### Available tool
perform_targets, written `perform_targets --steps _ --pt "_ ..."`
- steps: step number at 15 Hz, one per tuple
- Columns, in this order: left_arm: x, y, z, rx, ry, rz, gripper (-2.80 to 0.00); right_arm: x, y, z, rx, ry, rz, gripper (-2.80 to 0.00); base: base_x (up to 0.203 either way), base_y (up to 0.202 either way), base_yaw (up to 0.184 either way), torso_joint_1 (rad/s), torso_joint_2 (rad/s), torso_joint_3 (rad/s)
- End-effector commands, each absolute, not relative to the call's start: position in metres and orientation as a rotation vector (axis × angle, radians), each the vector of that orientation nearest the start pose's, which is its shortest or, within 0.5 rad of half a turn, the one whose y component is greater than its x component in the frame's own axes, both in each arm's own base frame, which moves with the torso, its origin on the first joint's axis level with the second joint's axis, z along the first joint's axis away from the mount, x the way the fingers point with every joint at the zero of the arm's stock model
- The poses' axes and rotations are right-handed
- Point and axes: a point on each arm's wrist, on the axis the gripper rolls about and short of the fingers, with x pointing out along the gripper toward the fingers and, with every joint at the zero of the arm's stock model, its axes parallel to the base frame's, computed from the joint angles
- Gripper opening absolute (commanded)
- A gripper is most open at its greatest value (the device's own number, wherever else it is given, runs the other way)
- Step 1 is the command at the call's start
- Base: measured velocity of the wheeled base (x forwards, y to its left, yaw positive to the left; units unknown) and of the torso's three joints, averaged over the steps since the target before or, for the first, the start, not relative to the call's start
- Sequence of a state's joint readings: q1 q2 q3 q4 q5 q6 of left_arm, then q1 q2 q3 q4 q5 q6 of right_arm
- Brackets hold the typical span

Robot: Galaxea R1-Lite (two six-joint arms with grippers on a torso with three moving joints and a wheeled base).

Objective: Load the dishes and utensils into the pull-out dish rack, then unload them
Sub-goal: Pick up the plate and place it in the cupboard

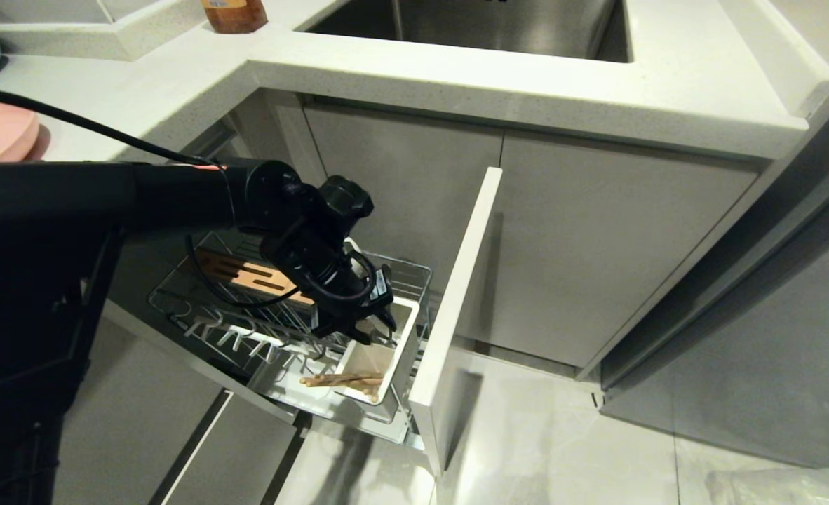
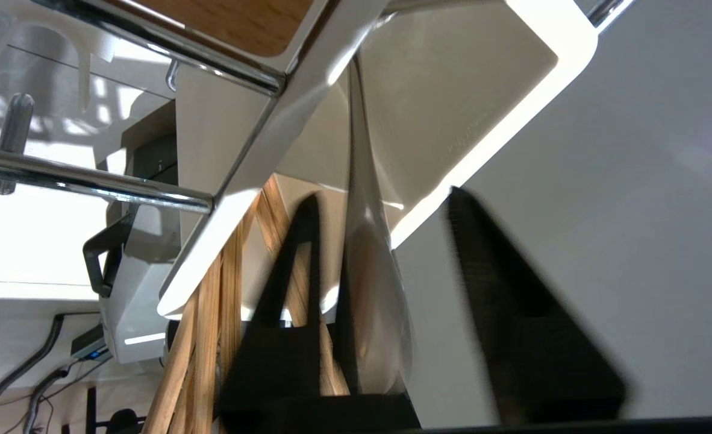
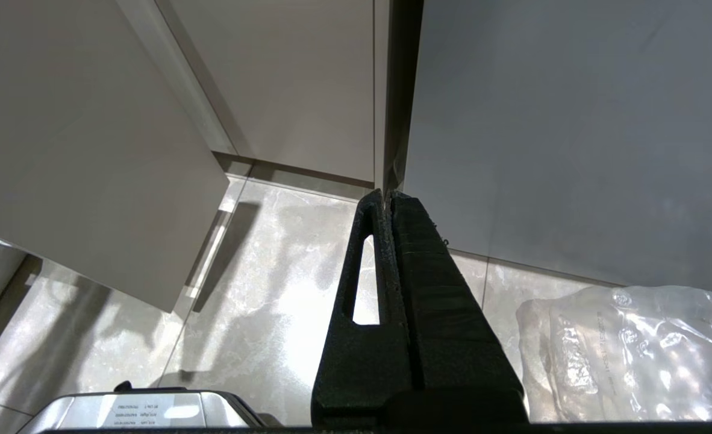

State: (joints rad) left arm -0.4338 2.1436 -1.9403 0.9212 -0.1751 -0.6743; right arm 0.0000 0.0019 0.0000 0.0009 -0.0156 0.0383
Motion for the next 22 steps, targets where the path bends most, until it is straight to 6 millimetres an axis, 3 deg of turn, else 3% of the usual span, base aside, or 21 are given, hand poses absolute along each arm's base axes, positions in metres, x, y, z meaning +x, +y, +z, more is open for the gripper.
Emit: perform_targets --steps 1,7,13,14,22 --pt "0.352 -0.168 0.203 -0.443 1.252 -0.141 0.0 -0.023 0.0 0.075 0.038 0.003 -0.016 -2.8 0.0 0.0 0.0 0.0 0.0 0.0" --pt "0.337 -0.161 0.231 -0.464 1.189 -0.164 0.0 -0.023 0.0 0.075 0.038 0.005 -0.016 -2.8 0.0 0.0 0.0 0.0 0.0 0.0" --pt "0.303 -0.144 0.279 -0.486 1.086 -0.207 0.0 -0.023 0.0 0.075 0.038 0.004 -0.015 -2.8 0.0 0.0 0.0 0.0 0.0 0.0" --pt "0.296 -0.141 0.287 -0.488 1.067 -0.216 -2.8 -0.023 0.0 0.075 0.038 0.004 -0.015 -2.8 0.0 0.0 0.0 0.0 0.0 0.0" --pt "0.239 -0.114 0.343 -0.523 0.887 -0.275 -2.8 -0.022 0.0 0.075 0.038 0.006 -0.015 -2.8 0.0 0.0 0.0 0.0 0.0 0.0"
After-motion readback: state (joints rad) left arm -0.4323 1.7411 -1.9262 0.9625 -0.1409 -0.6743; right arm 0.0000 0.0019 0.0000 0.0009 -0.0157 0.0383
